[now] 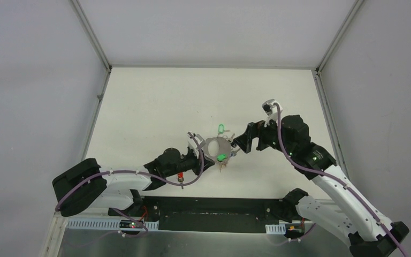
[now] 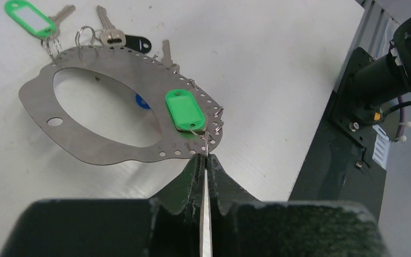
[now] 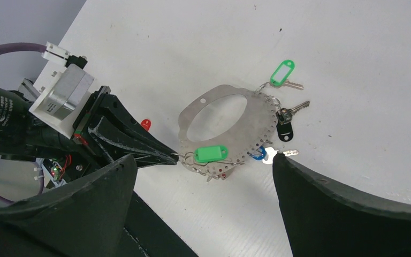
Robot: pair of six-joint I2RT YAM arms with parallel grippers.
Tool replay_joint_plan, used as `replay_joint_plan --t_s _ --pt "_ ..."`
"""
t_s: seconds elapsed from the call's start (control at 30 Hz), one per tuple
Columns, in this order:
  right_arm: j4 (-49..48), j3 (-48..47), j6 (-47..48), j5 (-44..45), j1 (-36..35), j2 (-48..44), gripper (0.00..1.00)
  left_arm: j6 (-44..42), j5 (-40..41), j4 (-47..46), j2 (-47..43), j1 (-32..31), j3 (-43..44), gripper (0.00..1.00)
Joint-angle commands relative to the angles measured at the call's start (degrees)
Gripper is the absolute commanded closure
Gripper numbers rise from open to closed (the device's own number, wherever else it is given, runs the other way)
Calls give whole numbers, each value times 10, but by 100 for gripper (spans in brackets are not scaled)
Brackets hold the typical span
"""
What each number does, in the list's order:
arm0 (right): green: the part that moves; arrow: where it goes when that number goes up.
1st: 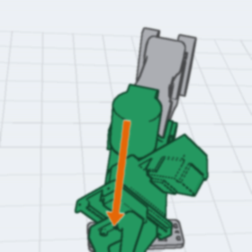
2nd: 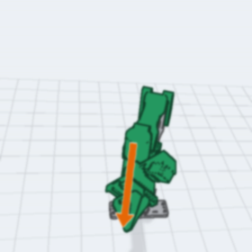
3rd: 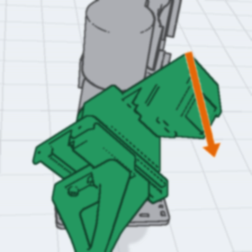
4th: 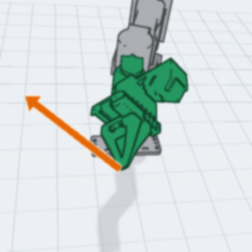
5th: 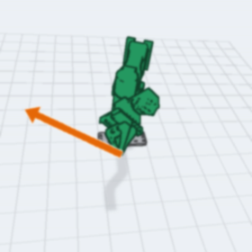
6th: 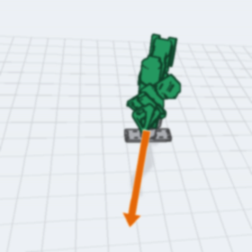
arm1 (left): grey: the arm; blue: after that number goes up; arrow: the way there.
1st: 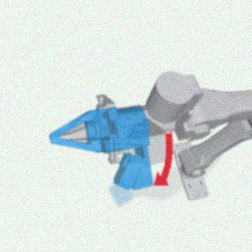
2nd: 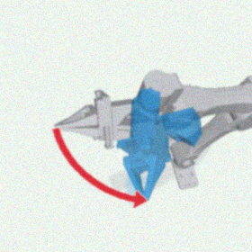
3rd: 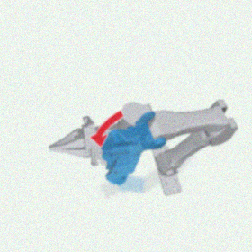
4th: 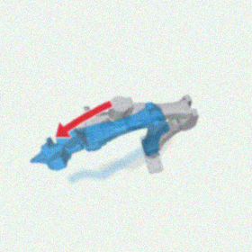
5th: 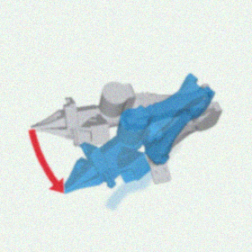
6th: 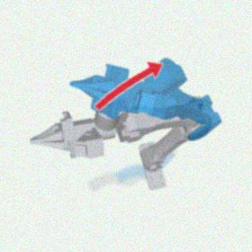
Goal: Put the keys on the keyring
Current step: Place the keyring at the center of the board.
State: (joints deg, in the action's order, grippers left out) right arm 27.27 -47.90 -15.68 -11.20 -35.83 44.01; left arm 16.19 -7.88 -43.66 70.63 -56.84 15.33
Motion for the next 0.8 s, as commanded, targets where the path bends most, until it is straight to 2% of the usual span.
replay_joint_plan --t_s 0.0,0.03,0.1,0.2,0.4,0.57,0.77 --pt "-13 4 -25 -1 3 14 0 43 9 43 -53 -11 -18 94" --pt "-12 5 -29 3 3 18 0 49 18 59 -70 -11 -23 88" --pt "-7 6 -40 14 4 24 0 70 47 103 -121 -11 -27 68" --pt "-2 14 -42 23 3 28 0 92 96 207 -201 -12 -16 41" --pt "-18 39 -62 40 5 23 0 132 184 388 -333 -11 27 2" --pt "3 37 -98 43 11 51 0 184 241 489 -340 -11 82 1" --pt "23 28 -117 15 18 109 0 192 236 561 -226 -10 176 1"
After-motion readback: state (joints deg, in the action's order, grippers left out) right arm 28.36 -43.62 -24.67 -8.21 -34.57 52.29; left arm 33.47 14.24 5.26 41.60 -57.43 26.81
